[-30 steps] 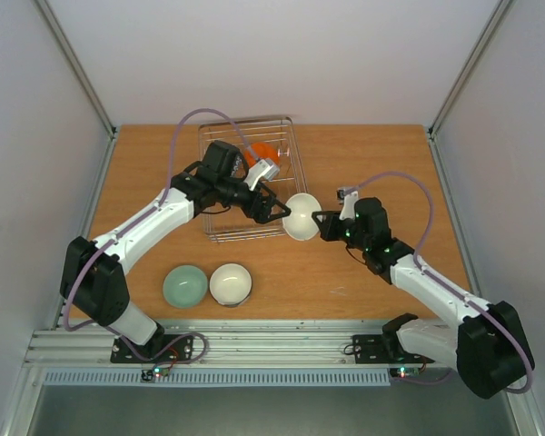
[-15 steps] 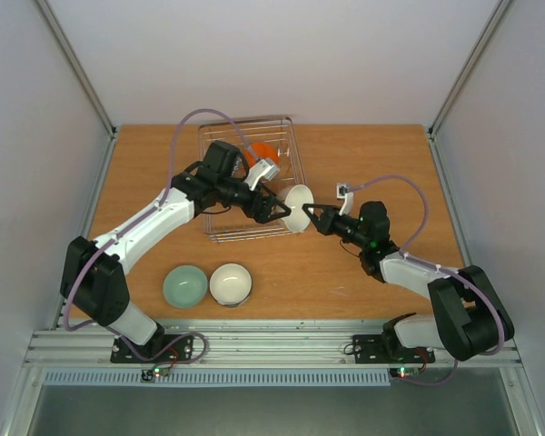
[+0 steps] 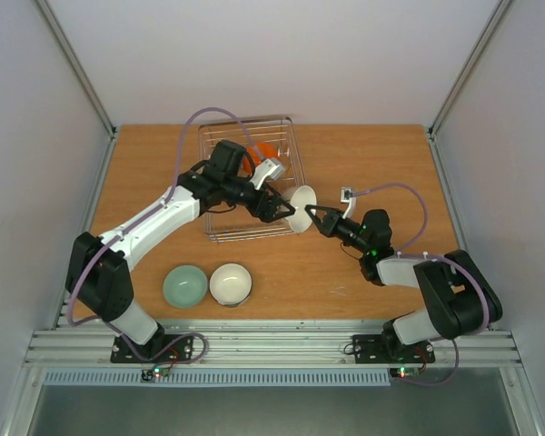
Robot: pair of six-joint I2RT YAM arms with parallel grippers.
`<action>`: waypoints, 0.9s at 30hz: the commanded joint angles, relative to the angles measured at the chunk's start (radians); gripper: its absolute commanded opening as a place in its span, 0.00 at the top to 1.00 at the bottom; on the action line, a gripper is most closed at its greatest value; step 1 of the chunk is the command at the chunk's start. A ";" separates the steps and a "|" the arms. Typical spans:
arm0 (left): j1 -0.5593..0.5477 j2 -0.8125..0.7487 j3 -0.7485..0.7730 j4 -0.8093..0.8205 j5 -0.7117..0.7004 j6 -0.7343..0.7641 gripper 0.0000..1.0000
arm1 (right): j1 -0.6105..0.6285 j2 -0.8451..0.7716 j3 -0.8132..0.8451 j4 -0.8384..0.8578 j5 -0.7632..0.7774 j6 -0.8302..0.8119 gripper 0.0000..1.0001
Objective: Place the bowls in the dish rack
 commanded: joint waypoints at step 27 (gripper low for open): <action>-0.021 0.070 0.041 -0.076 0.022 0.066 0.96 | -0.024 0.025 0.026 0.349 -0.101 0.090 0.99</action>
